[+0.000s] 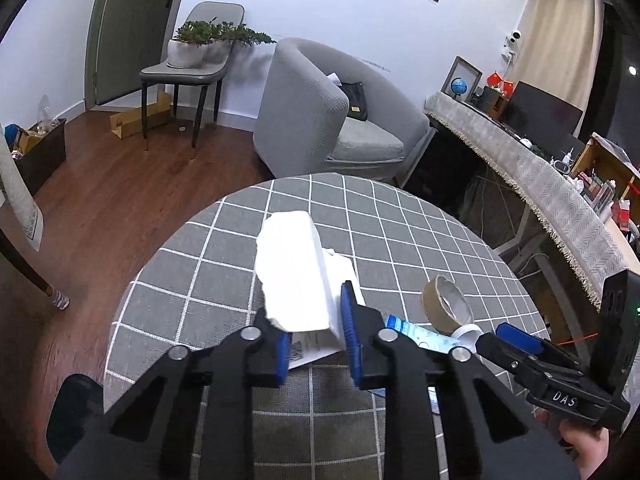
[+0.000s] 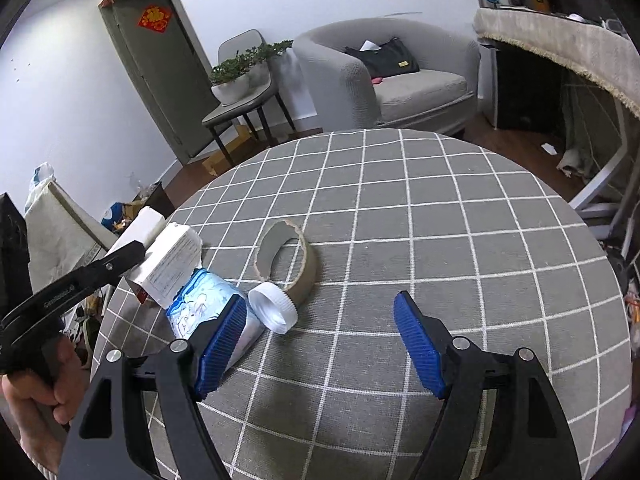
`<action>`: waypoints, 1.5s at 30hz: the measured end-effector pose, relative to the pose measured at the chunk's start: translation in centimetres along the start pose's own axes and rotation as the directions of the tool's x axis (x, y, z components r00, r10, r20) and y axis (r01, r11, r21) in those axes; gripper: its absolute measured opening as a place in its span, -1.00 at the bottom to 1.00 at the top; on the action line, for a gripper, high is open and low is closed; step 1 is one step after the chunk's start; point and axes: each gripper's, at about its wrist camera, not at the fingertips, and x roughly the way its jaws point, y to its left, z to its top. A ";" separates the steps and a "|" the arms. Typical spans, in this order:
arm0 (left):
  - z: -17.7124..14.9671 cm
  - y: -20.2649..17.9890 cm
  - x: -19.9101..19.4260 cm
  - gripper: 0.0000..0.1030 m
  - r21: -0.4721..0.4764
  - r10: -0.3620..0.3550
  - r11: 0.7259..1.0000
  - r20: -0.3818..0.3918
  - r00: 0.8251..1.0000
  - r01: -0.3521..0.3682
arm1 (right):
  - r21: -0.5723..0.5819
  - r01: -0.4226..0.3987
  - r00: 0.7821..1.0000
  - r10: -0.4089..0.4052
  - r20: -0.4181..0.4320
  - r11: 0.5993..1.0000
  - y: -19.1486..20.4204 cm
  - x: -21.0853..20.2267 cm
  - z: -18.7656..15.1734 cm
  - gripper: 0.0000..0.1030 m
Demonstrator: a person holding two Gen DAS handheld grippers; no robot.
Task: Collect trash
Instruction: 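Grasp the second white box with left gripper while right grasps white ring lid, then carry the white box and white ring lid over the teal bin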
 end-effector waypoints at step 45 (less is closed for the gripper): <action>-2.8 2.5 -9.0 -0.92 0.104 0.001 0.995 0.031 1.000 -0.005 | -0.021 -0.023 0.996 0.025 0.091 1.000 5.6 -3.4 -3.2 -0.84</action>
